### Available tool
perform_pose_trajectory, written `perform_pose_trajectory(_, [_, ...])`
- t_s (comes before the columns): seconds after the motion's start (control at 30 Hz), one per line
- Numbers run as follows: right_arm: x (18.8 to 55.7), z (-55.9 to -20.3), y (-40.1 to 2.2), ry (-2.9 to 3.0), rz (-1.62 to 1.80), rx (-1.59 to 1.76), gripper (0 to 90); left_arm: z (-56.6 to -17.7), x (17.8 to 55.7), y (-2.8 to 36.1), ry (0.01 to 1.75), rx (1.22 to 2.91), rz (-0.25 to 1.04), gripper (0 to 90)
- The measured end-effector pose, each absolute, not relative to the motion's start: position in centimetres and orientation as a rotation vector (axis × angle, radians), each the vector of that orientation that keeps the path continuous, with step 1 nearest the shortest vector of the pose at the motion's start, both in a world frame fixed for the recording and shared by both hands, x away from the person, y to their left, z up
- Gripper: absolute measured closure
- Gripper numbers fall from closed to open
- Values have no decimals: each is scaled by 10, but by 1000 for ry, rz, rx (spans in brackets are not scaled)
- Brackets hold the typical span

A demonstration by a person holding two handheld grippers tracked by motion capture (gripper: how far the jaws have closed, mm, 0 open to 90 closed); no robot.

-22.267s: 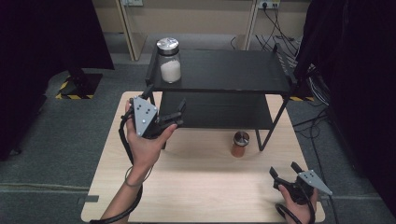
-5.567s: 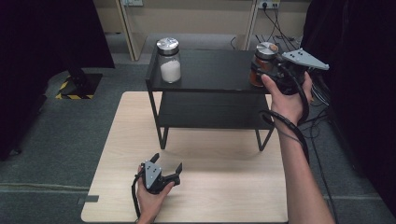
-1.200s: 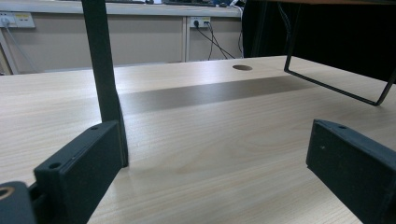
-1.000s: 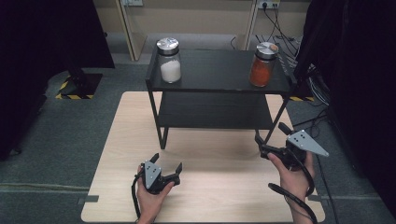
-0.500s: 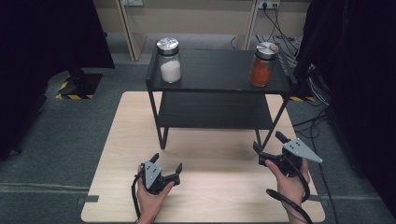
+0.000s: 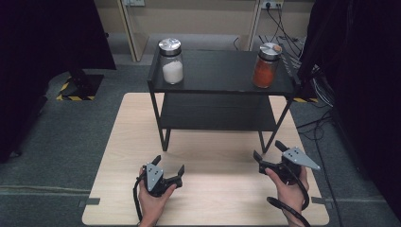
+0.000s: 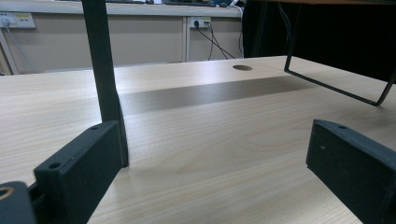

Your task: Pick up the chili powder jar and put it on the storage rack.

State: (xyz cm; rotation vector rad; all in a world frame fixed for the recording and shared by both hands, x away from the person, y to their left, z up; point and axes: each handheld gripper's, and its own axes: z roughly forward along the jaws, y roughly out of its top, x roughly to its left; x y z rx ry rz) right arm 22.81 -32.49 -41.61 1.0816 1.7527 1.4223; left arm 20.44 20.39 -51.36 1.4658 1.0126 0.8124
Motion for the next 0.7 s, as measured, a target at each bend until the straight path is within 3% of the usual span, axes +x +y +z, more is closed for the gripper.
perform_pose_trajectory(0.7, [222,-450,-325,1815,1407,1111,63,-513,204,204,1015,1466,812,30])
